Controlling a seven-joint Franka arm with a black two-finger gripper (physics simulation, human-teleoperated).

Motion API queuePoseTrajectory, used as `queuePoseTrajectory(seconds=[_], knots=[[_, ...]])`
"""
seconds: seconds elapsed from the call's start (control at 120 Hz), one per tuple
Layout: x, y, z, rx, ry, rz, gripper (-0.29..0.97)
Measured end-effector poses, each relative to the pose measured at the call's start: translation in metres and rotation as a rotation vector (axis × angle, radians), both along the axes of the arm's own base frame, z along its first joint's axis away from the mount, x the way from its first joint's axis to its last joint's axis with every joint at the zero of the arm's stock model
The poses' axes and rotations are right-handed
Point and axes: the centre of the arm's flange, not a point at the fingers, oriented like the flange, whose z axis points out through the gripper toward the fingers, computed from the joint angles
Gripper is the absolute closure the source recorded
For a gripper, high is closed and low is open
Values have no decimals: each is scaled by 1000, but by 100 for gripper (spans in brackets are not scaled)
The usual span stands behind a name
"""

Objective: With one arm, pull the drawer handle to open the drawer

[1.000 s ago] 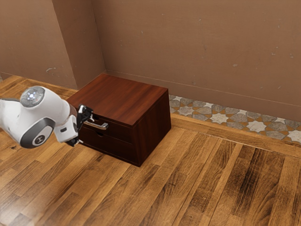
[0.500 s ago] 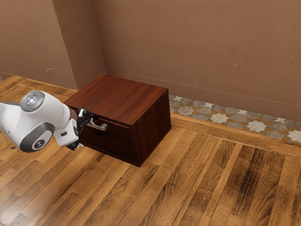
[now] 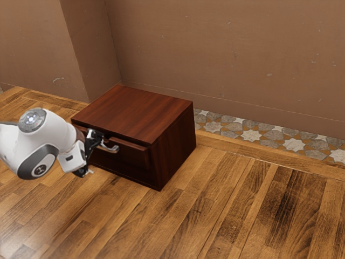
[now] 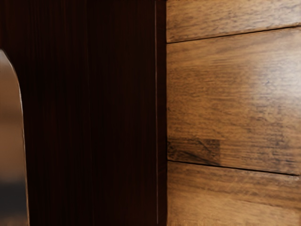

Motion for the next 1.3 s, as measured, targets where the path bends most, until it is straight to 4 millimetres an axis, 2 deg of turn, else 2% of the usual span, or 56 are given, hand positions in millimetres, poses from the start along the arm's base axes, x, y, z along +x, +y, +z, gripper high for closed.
queuePoseTrajectory(seconds=[0.4, 0.867, 1.067, 1.167, 1.3], knots=[[-28, -2, -1, -32, 11, -1, -1], [-39, 0, 12, -8, 82, -14, 5], [-55, -3, 10, -17, 122, -20, 5], [-62, -5, 10, -24, 128, -27, 12], [-69, -8, 20, -5, 105, -61, 32]])
